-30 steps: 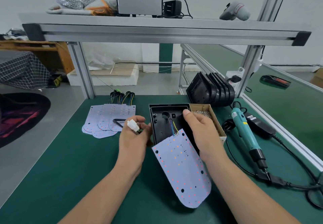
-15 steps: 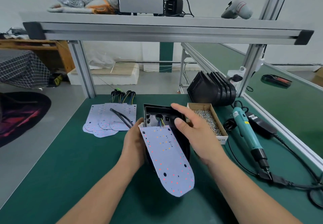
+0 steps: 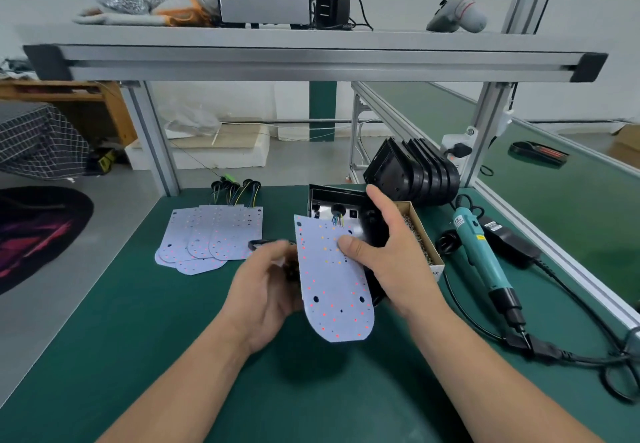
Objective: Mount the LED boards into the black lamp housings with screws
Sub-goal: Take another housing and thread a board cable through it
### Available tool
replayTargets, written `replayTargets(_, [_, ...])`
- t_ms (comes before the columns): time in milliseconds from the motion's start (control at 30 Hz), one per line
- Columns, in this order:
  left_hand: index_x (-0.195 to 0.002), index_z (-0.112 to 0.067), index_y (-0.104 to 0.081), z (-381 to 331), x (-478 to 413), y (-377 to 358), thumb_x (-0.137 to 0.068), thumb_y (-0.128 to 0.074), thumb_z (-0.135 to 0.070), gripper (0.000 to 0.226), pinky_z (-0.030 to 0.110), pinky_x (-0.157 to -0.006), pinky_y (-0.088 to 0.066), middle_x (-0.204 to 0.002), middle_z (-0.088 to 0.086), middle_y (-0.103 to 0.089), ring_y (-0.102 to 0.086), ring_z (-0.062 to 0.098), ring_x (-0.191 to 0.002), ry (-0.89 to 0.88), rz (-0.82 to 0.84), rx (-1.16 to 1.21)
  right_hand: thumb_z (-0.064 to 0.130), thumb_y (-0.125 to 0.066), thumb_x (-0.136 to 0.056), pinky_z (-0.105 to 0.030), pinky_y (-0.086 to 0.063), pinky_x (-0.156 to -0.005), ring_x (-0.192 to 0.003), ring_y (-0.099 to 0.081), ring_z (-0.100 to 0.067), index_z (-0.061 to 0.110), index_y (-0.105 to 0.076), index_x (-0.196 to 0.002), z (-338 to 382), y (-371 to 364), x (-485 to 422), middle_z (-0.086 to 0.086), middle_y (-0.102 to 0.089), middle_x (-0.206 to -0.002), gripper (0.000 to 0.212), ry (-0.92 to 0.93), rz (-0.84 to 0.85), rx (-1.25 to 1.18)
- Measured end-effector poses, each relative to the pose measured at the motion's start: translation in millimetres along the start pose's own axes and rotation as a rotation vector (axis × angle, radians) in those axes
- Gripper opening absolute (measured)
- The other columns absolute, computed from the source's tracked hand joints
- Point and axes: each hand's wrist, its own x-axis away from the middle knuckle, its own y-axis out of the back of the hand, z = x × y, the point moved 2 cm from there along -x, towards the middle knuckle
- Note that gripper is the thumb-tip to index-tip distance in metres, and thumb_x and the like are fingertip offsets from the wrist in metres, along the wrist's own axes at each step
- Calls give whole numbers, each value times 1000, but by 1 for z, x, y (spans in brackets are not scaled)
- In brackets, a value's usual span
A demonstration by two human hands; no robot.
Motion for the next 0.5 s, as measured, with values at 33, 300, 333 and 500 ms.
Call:
replayTargets(33, [-119, -8, -75, 2, 1, 2, -92, -56, -62, 64, 43, -83, -58, -120, 22, -71, -69, 31, -106, 4, 29, 31, 33, -90, -76, -27, -44, -111, -136, -51, 8, 53, -44, -153, -1, 0, -1, 40, -55, -141, 91, 13, -17, 13])
replayTargets(300, [-115, -5, -49, 11, 1, -9, -82, -79, -42, 58, 42, -84, -53, -109, 8, -66, -60, 26, -96, -148, -6, -111, 28, -61, -103, -27, -47, -106, -109, -60, 18, 56, -50, -146, -12, 3, -3, 45, -63, -120, 52, -28, -146, 26])
replayTargets(333, [-105, -8, -48, 13, 1, -9, -82, -79, -45, 54, 43, -83, -50, -104, 9, -61, -55, 25, -94, -148, -19, -108, 28, -60, -103, -27, -45, -107, -110, -58, 19, 53, -50, -148, -11, 3, -4, 47, -62, -119, 52, -36, -151, 33])
replayTargets(500, [-93, -24, -60, 18, 1, -13, -93, -70, -45, 23, 44, -87, -53, -104, 8, -73, -67, 23, -92, -172, -117, -20, 52, -62, -94, -16, -38, -105, -127, -50, 17, 47, -51, -146, -2, -5, 1, 45, -55, -133, 53, -5, -103, 109])
